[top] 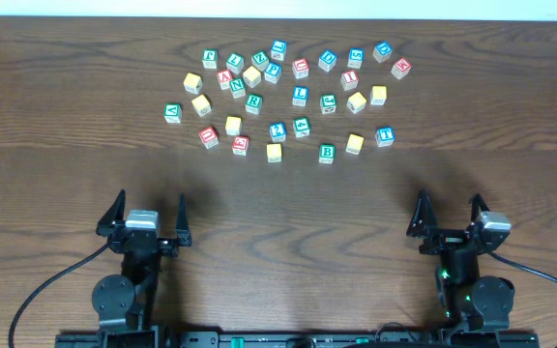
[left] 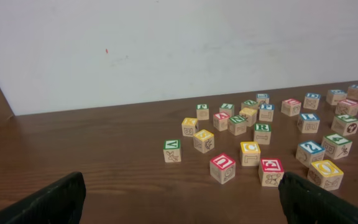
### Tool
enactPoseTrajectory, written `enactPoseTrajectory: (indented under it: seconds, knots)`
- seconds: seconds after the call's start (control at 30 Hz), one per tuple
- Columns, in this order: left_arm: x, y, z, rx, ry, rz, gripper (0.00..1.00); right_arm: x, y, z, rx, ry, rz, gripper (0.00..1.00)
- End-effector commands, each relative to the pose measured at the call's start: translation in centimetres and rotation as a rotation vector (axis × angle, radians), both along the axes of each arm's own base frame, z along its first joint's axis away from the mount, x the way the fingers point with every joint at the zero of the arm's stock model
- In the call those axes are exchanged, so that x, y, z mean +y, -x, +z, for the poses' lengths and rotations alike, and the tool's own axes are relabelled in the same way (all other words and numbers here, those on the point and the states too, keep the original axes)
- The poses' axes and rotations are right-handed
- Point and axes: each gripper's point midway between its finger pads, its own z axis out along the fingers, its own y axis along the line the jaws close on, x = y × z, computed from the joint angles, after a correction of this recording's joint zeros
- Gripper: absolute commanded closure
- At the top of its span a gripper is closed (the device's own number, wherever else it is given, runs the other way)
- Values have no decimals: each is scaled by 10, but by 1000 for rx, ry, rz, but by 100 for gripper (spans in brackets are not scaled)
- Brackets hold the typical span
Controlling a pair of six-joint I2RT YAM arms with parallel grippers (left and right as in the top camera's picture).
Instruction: Spell out ROBOT
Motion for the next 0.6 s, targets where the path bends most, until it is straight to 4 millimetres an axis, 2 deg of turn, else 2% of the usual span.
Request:
enactPoseTrajectory:
  seconds: [0.0,0.2,0.57]
  knots:
    - [-2,3,26,-48,25,-7,2,-2,0,2,-10,26,-5,1]
    - [-1,0,39,-25,29,-7,2,-1,1,6,-22,26,-5,1]
    - [0,-21,61,66,35,-6,3,-1,3,25,-58,26,-5,1]
